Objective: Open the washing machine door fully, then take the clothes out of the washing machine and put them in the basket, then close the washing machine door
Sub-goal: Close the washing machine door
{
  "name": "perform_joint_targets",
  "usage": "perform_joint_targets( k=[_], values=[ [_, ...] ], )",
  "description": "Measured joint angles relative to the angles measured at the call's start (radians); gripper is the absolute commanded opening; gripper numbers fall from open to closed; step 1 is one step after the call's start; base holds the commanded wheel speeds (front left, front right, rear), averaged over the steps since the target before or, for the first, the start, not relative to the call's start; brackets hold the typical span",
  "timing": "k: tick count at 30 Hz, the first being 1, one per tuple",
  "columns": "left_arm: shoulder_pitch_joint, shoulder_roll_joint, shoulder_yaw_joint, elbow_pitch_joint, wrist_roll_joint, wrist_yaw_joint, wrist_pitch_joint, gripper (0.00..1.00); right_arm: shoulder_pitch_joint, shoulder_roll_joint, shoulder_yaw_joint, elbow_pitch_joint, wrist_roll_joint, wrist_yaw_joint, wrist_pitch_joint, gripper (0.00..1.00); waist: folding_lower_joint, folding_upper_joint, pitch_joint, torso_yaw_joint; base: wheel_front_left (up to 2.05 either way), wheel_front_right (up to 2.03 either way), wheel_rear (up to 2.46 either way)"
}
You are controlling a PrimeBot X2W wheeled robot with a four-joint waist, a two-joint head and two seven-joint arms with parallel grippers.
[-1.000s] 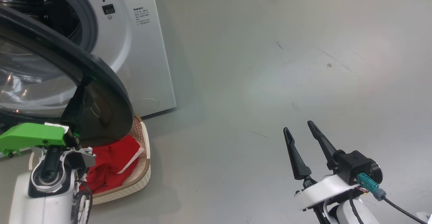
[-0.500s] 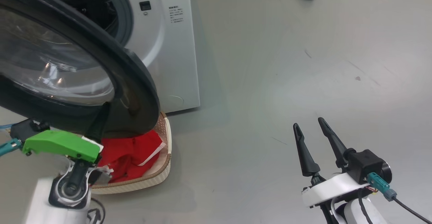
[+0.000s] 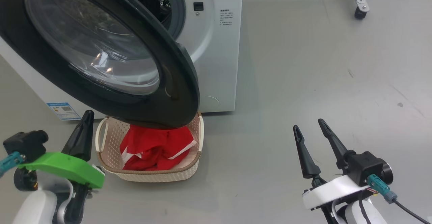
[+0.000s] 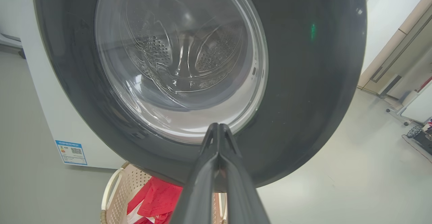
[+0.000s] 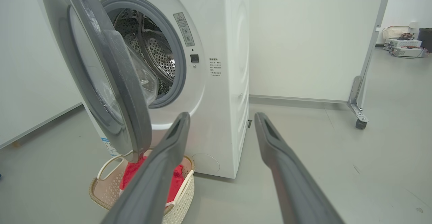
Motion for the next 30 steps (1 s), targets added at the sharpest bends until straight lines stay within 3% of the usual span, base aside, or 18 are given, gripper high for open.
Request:
perform_joint_targets(
  k=[11,19,21,22,30],
  values=[
    [0.118,0.028,-0.021,-0.020,0.161,0.000,-0.206,0.00,0.000,0.001,0.015,0.001,-0.004,0.009,0.000,1.00,0.0000,0.0000,-0.023,0.051,0.00,0.00,0.00],
    [0.168,0.033,-0.039,-0.019,0.285,0.007,-0.217,0.00,0.003,0.001,0.015,0.002,-0.003,0.010,0.000,1.00,0.0000,0.0000,-0.030,0.058,0.00,0.00,0.00],
    [0.174,0.031,-0.038,-0.019,0.307,0.014,-0.217,0.71,0.003,0.001,0.015,0.002,-0.003,0.010,0.000,1.00,0.0000,0.0000,-0.030,0.058,0.00,0.00,0.00],
    [0.178,0.025,-0.035,-0.019,0.307,0.021,-0.217,1.00,0.003,0.001,0.015,0.002,-0.003,0.010,0.000,1.00,0.0000,0.0000,-0.030,0.058,0.00,0.00,0.00],
    [0.200,0.001,-0.014,-0.019,0.344,0.037,-0.217,1.00,0.003,0.002,0.015,0.002,-0.002,0.010,0.000,1.00,0.0000,0.0000,-0.029,0.054,0.00,0.00,0.00]
  ],
)
